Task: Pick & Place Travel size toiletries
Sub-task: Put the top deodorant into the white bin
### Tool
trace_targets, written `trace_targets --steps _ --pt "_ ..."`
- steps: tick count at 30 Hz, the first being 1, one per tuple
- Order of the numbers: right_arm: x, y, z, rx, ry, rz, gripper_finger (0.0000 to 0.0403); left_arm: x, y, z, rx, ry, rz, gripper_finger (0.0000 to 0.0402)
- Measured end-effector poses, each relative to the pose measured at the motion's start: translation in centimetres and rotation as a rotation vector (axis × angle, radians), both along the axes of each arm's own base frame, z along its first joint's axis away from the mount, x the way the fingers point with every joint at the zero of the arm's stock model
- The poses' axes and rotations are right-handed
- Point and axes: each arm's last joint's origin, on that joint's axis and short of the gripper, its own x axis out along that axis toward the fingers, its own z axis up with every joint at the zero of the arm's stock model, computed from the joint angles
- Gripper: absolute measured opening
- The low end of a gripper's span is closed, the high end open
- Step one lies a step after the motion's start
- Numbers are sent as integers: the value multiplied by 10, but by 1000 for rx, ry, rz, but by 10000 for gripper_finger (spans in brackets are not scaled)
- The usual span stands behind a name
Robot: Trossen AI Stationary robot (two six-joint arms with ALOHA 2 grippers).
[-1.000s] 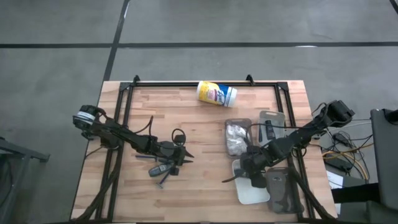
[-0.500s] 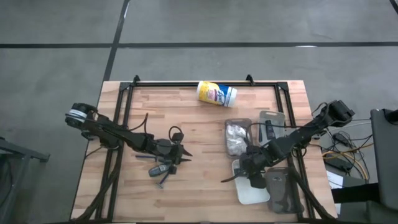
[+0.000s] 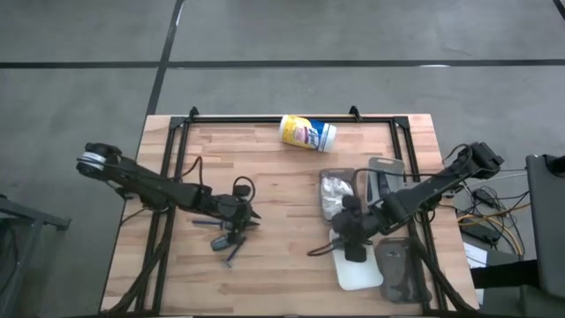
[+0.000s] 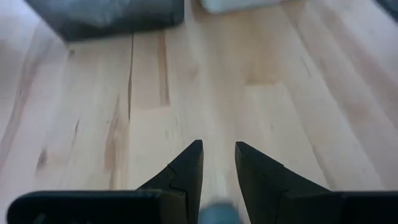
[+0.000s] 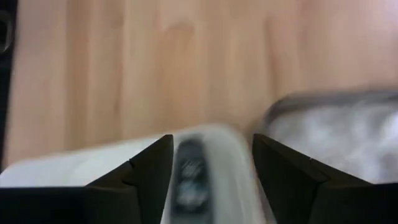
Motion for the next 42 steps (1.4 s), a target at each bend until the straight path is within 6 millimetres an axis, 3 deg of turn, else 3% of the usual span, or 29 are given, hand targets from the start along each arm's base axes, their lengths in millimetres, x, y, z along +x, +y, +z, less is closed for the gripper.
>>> trace_targets --steps 8,15,28,42 --pt "9 -1 16 -109 -149 -56 194 -24 6 5 13 144 28 100" --pt "14 2 9 -97 -223 -22 176 -35 9 6 7 214 59 132" --pt "11 0 -4 -110 -196 -22 136 -31 8 -8 -35 299 110 240" --pt "13 1 -2 -121 -233 20 85 -23 4 -42 -72 486 127 246"
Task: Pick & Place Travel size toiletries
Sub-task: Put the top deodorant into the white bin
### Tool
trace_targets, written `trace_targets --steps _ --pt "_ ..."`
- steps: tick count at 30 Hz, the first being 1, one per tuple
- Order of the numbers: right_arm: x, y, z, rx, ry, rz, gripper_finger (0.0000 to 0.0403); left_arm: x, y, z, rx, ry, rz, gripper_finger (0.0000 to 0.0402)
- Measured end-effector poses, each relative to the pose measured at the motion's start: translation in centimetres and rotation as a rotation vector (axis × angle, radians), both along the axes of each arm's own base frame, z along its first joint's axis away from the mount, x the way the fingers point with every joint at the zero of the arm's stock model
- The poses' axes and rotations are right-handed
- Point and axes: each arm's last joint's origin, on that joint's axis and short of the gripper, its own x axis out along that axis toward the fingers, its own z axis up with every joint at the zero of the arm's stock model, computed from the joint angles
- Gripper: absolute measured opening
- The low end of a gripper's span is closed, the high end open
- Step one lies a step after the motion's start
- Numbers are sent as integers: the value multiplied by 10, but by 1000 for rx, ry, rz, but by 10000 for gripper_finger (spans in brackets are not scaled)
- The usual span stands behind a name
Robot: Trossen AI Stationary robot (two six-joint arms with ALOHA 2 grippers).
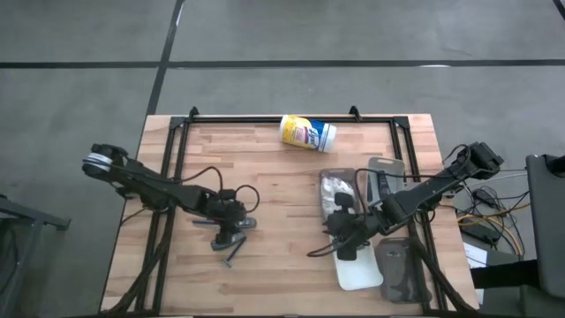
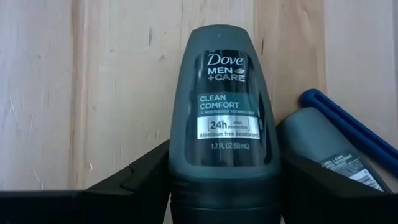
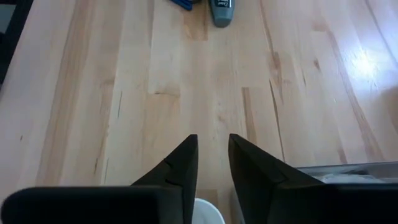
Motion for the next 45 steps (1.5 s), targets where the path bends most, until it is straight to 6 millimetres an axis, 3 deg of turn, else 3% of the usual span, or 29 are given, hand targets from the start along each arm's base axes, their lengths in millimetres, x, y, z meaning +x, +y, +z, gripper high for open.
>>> trace_targets --steps 8,14,24,35,45 --pt "3 1 2 22 -48 1 54 0 0 1 4 -8 10 244" --pt "9 4 6 -28 -139 93 43 -1 1 3 3 -19 12 216" --pt "8 4 1 -78 -124 138 62 0 5 4 130 -55 80 230" --pt "5 3 -13 -31 -143 100 84 0 5 4 128 -55 77 217" --pt "8 -4 -30 38 -326 75 67 10 2 15 145 -113 27 215"
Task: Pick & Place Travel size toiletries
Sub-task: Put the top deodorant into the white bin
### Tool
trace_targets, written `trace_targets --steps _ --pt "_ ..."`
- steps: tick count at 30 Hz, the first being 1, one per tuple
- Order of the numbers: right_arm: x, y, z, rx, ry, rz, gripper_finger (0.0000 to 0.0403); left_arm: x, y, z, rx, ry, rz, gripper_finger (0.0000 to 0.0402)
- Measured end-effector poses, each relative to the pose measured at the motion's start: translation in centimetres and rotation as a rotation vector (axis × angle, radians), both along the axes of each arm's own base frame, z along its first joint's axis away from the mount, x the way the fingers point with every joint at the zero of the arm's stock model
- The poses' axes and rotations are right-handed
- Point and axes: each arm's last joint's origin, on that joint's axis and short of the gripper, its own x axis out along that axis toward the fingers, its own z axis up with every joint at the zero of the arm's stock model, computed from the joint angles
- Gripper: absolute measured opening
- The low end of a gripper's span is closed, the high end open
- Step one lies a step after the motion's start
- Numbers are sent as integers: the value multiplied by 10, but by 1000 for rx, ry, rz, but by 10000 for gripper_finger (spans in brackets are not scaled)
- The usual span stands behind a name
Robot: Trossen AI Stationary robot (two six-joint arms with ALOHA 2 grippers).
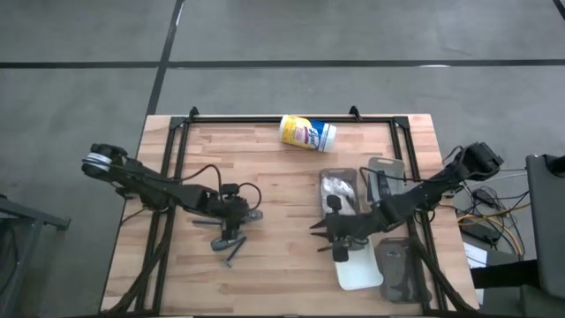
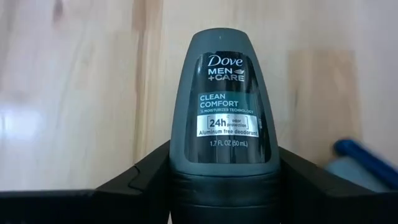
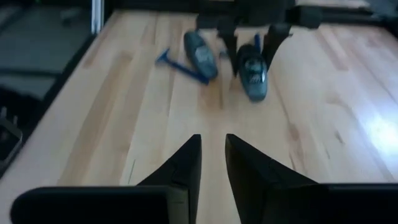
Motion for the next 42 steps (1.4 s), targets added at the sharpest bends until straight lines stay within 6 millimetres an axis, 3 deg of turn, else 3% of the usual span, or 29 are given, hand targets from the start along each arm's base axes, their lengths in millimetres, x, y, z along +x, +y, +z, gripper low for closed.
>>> trace_targets --steps 5,12,23,28,35,42 --pt "3 -11 -3 72 -133 -45 51 12 -3 16 20 -54 -48 215" --pt "9 -22 1 20 -181 -56 38 26 -8 42 16 -131 -146 216" --pt "16 -24 14 -61 -233 -33 67 38 -13 62 -17 -239 -222 217" --pt "17 -25 15 -43 -239 -42 101 41 -14 66 -41 -290 -242 217" --pt "21 -28 11 96 -237 -113 180 48 -16 76 -37 -423 -243 217" --pt "47 -31 -6 193 -256 -182 264 51 -13 80 89 -470 -221 218"
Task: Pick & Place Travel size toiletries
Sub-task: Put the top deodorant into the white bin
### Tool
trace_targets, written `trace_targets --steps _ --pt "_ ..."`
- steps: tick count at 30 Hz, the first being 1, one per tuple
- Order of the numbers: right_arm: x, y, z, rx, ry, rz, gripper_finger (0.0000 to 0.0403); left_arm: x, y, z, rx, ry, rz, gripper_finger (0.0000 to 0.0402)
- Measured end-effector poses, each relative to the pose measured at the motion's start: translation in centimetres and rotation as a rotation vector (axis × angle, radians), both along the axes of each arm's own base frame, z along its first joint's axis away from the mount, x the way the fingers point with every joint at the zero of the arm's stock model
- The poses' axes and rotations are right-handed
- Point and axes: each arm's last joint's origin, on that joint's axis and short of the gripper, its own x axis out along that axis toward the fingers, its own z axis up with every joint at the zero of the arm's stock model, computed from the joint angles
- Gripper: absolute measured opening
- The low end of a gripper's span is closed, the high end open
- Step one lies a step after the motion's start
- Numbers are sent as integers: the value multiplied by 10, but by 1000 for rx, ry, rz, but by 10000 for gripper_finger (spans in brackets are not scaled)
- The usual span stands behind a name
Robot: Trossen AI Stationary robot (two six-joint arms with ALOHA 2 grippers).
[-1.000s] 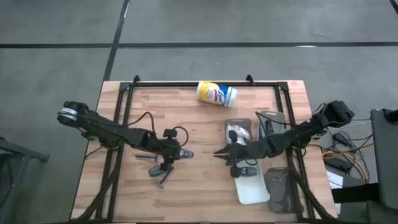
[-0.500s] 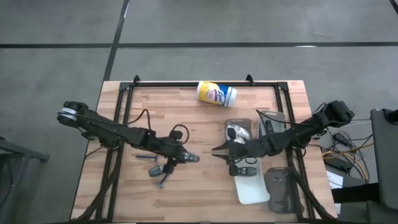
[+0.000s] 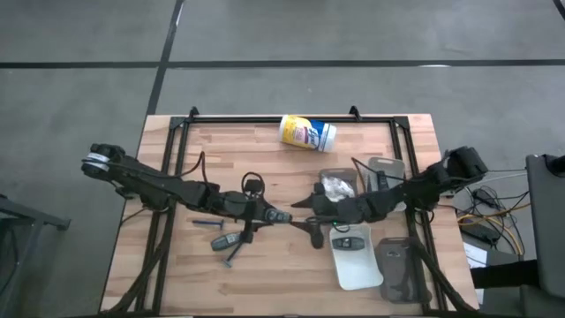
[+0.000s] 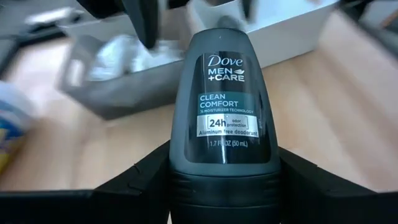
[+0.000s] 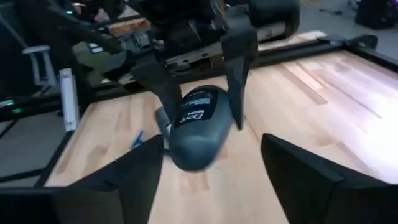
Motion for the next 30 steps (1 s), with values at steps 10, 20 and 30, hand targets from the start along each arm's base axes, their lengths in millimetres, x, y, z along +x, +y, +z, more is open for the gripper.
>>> trace_targets --steps 10,20,30 --pt "43 -11 -6 126 1 -96 335 0 3 -1 191 -7 19 218" --pt "64 -11 -5 53 2 -92 320 0 5 -1 317 -3 35 218" --pt "63 -17 -9 103 21 -130 260 -1 6 -1 344 2 64 218"
